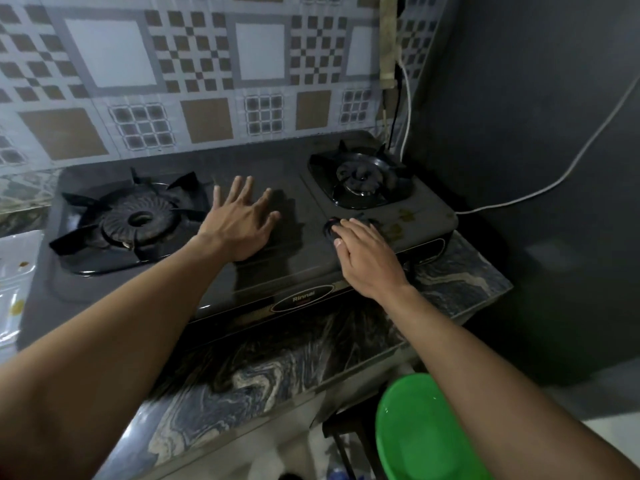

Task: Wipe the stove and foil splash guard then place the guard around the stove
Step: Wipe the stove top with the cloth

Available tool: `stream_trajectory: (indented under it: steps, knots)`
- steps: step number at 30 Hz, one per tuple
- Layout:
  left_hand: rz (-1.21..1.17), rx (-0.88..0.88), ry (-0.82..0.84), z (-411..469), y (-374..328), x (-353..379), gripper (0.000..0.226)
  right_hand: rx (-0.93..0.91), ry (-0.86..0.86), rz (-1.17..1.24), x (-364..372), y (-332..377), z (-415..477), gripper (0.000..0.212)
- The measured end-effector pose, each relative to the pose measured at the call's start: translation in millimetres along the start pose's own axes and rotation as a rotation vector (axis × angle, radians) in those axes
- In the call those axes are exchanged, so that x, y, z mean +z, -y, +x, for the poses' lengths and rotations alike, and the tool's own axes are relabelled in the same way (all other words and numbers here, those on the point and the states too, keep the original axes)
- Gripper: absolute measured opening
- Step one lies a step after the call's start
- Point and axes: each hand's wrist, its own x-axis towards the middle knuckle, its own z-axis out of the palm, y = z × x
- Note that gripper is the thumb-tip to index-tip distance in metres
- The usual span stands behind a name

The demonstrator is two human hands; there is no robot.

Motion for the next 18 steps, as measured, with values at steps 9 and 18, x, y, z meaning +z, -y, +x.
stream_trajectory:
  steps: [9,18]
  knots:
    - [-0.022,0.012,0.091,32.9,-53.8,4.3,0.074,0.156,0.010,-0.034,-23.6,-79.1,19.2,0.045]
    - [-0.024,-0.020,0.103,43.3,-59.2,4.4,0.077,0.289,0.017,-0.018,-38.1,-134.0,23.9,0.046]
